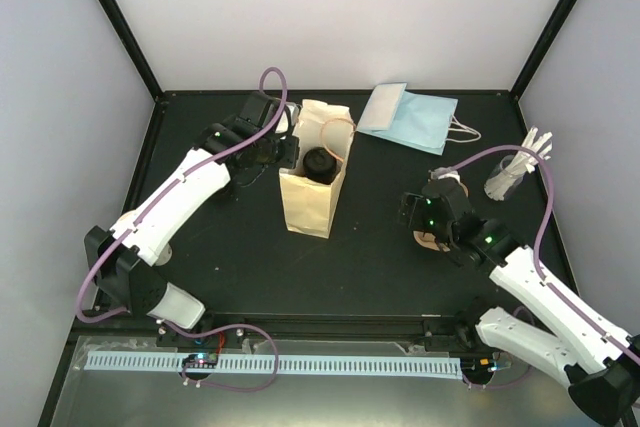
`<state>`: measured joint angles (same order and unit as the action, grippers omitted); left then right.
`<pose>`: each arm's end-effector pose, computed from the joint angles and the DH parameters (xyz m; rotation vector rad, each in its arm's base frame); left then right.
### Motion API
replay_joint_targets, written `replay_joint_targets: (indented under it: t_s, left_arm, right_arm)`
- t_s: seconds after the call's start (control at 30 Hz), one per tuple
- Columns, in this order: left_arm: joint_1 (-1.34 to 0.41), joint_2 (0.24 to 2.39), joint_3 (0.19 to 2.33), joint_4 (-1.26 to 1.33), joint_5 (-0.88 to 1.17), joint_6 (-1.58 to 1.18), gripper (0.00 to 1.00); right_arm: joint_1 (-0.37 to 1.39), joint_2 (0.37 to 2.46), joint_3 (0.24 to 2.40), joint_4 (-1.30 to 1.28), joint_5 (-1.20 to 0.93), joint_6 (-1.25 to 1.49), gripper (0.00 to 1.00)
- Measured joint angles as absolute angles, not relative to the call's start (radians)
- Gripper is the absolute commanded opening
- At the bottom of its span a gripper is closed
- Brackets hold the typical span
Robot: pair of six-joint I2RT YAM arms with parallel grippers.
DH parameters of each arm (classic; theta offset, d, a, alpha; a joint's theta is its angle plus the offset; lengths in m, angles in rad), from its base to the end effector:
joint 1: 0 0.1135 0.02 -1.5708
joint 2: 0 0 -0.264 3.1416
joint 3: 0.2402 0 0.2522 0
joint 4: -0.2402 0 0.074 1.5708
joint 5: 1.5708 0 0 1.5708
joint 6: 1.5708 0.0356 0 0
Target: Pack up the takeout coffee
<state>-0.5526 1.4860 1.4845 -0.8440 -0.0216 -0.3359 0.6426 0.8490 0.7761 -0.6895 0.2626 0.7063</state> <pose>0.2688 -0.1649 0.3542 0.2551 2.4384 -0.3759 0.1437 0.0961 0.2788 0.2056 2.3225 0.3817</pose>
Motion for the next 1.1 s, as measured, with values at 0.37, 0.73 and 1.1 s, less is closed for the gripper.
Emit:
replay_joint_targets:
  t_s: [0.37, 0.73, 1.1]
  left_arm:
    - [-0.55, 1.433, 1.485, -0.864, 0.021, -0.328, 0.55]
    - [-0.55, 1.169, 1.436, -0.857, 0.032, -0.324, 0.98]
    - [-0.55, 0.891, 1.309, -0.862, -0.002, -0.324, 0.99]
  right_arm:
    - [0.641, 0.911, 0.899, -0.772, 0.297, 0.717, 1.0]
    - [0.639, 0.915, 0.888, -0.764, 0.308, 0.682, 1.0]
    - [0.627, 0.944, 0.91, -0.814, 0.369, 0.682, 1.0]
